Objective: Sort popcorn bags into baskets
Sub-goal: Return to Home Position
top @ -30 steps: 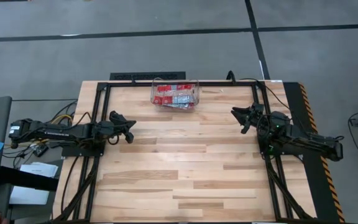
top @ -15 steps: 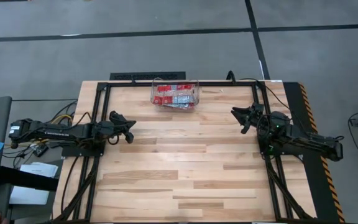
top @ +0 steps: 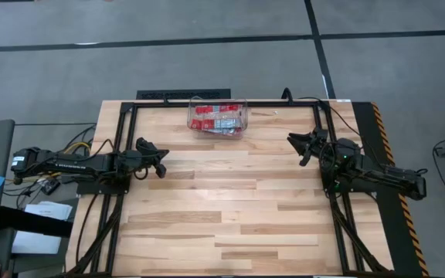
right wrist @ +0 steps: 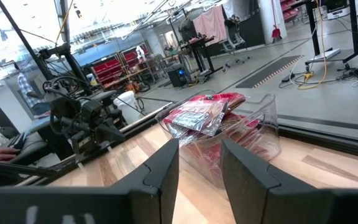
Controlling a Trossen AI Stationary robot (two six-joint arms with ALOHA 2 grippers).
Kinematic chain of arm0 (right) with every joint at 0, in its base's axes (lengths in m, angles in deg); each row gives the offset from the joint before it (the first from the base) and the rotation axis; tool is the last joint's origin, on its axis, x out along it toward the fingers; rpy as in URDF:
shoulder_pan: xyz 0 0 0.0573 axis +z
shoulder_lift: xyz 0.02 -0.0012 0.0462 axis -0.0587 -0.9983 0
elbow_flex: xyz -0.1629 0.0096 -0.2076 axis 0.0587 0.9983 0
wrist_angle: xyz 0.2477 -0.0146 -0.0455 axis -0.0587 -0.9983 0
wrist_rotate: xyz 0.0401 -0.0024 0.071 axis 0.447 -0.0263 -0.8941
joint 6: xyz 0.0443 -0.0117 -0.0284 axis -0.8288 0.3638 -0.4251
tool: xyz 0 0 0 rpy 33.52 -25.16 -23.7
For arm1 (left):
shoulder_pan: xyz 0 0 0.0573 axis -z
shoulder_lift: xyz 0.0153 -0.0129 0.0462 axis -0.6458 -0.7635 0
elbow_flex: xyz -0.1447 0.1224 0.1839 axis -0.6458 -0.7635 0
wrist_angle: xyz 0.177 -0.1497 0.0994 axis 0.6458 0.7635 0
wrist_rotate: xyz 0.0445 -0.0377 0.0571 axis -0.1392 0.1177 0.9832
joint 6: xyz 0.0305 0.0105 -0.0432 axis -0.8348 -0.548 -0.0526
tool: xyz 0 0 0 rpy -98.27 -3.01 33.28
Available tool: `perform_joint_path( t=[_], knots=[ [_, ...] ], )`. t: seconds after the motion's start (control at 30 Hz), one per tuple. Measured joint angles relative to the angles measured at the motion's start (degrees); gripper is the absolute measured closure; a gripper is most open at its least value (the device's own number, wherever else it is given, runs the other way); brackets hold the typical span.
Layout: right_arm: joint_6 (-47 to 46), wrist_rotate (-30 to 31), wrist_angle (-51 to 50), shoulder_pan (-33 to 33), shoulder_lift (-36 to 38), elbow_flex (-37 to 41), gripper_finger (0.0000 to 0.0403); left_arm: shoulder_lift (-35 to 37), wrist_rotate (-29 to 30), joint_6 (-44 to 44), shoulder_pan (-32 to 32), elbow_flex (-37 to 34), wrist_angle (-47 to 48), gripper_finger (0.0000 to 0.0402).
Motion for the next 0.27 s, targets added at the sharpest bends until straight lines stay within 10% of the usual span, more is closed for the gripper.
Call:
perform_joint_path(
  t=[0.27],
  knots=[
    [-0.02, -0.01, 0.0, 0.0, -0.01, 0.0, 0.0254, 0.0, 0.0, -0.01, 0.0, 0.0, 0.0, 0.0401]
  ],
)
